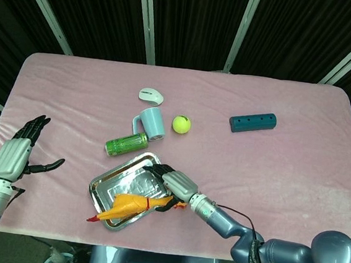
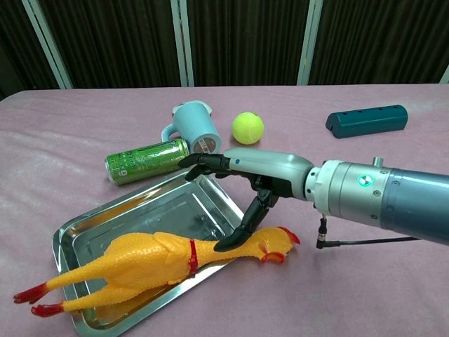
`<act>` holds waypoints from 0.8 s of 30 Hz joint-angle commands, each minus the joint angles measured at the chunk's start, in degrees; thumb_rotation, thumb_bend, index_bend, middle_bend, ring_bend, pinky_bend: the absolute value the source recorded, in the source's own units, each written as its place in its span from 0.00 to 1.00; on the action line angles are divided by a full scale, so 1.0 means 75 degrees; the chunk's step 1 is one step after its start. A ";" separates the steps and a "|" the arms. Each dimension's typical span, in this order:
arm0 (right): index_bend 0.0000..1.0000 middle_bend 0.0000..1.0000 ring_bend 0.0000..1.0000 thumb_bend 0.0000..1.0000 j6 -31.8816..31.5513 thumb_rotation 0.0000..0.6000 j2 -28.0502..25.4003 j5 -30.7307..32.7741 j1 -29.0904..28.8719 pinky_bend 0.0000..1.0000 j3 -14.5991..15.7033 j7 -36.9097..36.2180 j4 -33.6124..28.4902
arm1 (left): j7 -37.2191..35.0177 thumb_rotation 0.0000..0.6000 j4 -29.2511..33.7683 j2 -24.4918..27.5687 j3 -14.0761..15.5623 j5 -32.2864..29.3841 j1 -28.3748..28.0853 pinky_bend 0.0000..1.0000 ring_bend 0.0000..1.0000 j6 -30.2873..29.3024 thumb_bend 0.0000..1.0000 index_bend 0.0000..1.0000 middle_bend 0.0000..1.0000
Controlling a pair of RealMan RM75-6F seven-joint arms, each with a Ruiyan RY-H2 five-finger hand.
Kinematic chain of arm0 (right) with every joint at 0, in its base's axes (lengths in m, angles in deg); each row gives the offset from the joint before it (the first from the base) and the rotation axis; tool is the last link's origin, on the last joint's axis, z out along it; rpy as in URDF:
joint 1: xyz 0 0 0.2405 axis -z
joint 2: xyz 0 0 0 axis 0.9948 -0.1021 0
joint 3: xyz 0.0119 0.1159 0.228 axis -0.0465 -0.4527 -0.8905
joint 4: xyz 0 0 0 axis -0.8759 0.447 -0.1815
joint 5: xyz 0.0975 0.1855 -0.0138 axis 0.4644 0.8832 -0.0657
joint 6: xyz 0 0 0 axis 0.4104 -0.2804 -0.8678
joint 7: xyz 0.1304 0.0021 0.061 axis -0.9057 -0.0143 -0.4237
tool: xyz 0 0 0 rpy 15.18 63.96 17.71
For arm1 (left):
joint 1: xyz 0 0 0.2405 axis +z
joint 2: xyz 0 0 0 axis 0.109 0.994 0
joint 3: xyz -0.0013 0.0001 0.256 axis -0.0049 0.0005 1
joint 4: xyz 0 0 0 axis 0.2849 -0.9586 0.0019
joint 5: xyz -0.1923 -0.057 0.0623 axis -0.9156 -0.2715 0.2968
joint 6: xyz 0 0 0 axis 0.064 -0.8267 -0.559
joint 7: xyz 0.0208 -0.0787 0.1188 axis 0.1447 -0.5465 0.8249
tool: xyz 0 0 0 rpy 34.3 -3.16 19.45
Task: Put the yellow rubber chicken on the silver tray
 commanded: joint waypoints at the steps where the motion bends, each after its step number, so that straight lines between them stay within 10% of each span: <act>1: 0.00 0.10 0.00 0.04 -0.0091 1.00 -0.0138 0.0088 0.0050 0.04 -0.0076 0.0066 -0.0125 | 0.0014 0.68 0.0013 -0.0006 -0.0025 0.0002 0.0009 0.13 0.00 0.0009 0.00 0.00 0.00; 12: 0.06 0.12 0.03 0.05 -0.0571 1.00 -0.0819 0.0285 0.0281 0.08 -0.0395 0.0221 -0.0430 | 0.0126 0.68 0.0060 -0.0019 -0.0145 0.0071 0.0053 0.13 0.00 -0.0027 0.00 0.00 0.00; 18: 0.31 0.29 0.22 0.38 -0.1285 1.00 -0.1570 0.0541 0.0768 0.30 -0.0613 0.0403 -0.0519 | 0.0274 0.85 -0.0010 -0.0068 -0.0227 0.0121 0.0162 0.13 0.00 -0.0285 0.00 0.00 0.00; 24: 0.40 0.34 0.27 0.44 -0.2009 1.00 -0.2433 0.0935 0.1427 0.35 -0.0775 0.0618 -0.0554 | 0.0501 0.99 -0.0080 -0.0005 -0.0153 0.0230 0.0314 0.13 0.00 -0.0446 0.00 0.00 0.00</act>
